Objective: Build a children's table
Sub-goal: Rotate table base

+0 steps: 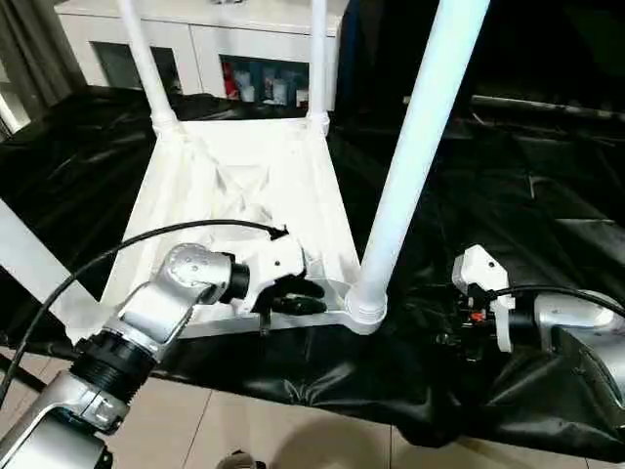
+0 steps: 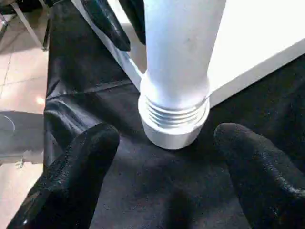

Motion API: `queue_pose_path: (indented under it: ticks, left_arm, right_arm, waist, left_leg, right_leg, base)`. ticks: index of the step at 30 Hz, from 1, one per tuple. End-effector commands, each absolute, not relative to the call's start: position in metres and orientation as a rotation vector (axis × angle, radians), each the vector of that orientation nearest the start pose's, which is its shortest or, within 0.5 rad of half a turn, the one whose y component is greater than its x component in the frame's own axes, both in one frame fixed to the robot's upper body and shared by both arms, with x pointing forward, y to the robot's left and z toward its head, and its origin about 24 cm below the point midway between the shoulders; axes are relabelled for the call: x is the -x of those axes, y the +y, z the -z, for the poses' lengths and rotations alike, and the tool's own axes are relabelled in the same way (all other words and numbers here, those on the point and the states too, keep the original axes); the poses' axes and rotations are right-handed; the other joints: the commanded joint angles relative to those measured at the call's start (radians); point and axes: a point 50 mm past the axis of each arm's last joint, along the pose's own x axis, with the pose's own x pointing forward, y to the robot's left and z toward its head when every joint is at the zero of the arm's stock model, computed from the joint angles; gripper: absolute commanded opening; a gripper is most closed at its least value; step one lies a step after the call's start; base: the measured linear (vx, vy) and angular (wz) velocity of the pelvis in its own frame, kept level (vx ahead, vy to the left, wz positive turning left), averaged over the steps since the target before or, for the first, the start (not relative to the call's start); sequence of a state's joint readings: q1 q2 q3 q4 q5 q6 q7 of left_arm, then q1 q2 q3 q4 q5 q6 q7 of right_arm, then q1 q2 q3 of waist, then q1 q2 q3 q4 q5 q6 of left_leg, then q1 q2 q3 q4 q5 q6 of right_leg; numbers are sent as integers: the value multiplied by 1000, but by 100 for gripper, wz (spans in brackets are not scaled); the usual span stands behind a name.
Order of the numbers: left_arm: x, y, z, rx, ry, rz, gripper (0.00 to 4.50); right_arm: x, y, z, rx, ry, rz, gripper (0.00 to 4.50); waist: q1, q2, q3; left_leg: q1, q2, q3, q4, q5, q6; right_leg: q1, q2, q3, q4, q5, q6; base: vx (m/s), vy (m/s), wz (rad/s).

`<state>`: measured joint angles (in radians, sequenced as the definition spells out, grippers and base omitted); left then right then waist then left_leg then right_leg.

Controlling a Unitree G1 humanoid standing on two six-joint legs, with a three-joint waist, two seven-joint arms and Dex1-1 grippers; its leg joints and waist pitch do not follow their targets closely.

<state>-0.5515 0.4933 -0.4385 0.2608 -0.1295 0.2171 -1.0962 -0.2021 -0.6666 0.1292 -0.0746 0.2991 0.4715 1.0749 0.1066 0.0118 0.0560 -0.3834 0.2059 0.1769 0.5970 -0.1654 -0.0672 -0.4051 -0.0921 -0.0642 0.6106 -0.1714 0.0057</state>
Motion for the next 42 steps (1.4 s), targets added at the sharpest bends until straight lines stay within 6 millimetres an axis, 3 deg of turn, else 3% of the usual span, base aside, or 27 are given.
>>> queue_pose_path:
  ticks: [1, 11, 23, 35, 42]
  left_arm:
    - [-301, 119, -80, -503, 359, 1361, 109]
    - [-290, 120, -66, -453, 472, 1366, 109]
    - [-296, 127, -56, -505, 481, 1299, 109]
    - [-294, 133, -49, -530, 526, 1307, 6]
    - [-293, 135, -47, -543, 550, 1321, 6]
  right_arm:
    - [-256, -190, -85, 240, 442, -1135, 379]
    - [-255, -190, -83, 239, 449, -1132, 379]
    - [-255, -188, -83, 243, 454, -1146, 379]
    - [-257, -187, -83, 246, 451, -1146, 379]
    - [-258, -188, -83, 247, 449, -1141, 379]
  waist:
    - [-3, -6, -65]
    - [-10, -4, -64]
    - [-14, -6, -66]
    - [-15, -3, -65]
    - [-17, -1, -65]
  left_leg:
    - [20, 20, -5, -78, -309, -8]
    - [21, 20, -6, -78, -315, -9]
    - [19, 20, -6, -77, -303, -2]
    - [20, 19, -7, -77, -318, -6]
    - [21, 20, -8, -78, -321, -8]
  right_leg:
    - [42, -44, 37, -84, -341, -164]
    - [41, -43, 37, -84, -346, -171]
    - [42, -44, 36, -83, -336, -168]
    - [42, -44, 36, -84, -343, -171]
    - [42, -44, 36, -84, -345, -171]
  base:
    - [0, 0, 0]
    - [0, 0, 0]
    - [0, 0, 0]
    - [0, 0, 0]
    - [0, 0, 0]
